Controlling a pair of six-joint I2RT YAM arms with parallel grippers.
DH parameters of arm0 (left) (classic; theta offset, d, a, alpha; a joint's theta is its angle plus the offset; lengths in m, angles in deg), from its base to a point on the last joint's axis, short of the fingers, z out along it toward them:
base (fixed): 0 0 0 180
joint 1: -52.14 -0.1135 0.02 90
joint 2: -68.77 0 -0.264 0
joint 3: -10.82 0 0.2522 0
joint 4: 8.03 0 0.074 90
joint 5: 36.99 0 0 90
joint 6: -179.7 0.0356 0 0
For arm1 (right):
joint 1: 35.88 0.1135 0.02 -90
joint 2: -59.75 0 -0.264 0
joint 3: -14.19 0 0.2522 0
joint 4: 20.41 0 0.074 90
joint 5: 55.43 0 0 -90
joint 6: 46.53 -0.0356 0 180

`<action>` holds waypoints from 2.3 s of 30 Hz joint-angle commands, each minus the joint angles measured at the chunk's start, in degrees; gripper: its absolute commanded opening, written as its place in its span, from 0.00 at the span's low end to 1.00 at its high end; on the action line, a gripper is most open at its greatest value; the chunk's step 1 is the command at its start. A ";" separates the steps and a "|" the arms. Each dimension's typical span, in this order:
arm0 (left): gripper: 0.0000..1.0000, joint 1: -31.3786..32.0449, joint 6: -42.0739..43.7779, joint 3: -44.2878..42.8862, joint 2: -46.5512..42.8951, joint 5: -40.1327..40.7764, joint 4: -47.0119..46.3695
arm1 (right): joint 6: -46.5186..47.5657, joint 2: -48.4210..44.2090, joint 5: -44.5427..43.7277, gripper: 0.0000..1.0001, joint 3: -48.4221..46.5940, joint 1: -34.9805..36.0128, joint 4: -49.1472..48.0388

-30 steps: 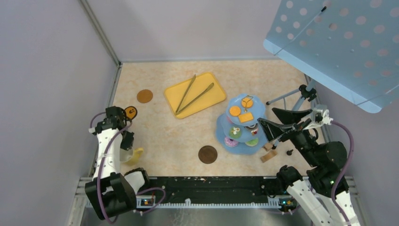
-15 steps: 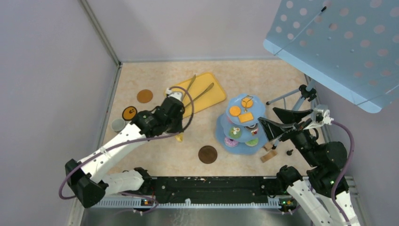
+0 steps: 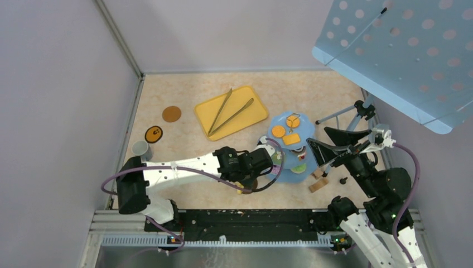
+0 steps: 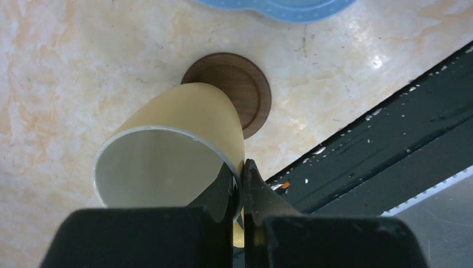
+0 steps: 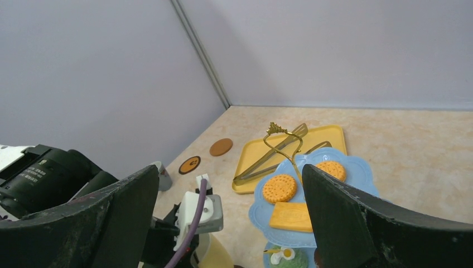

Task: Serve the afternoon tea

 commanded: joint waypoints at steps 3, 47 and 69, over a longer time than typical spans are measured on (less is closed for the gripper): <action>0.00 1.79 3.30 -3.19 0.26 0.58 -5.07 | -0.08 0.65 -0.51 0.97 -0.53 -0.39 -0.92; 0.68 -8.76 11.19 0.53 -23.71 12.80 -13.65 | -0.81 0.40 -0.27 0.97 1.31 -0.38 -2.70; 0.92 -65.81 -3.61 -3.23 10.02 2.14 -39.85 | -0.18 2.19 -0.32 0.97 -1.65 -0.40 -2.47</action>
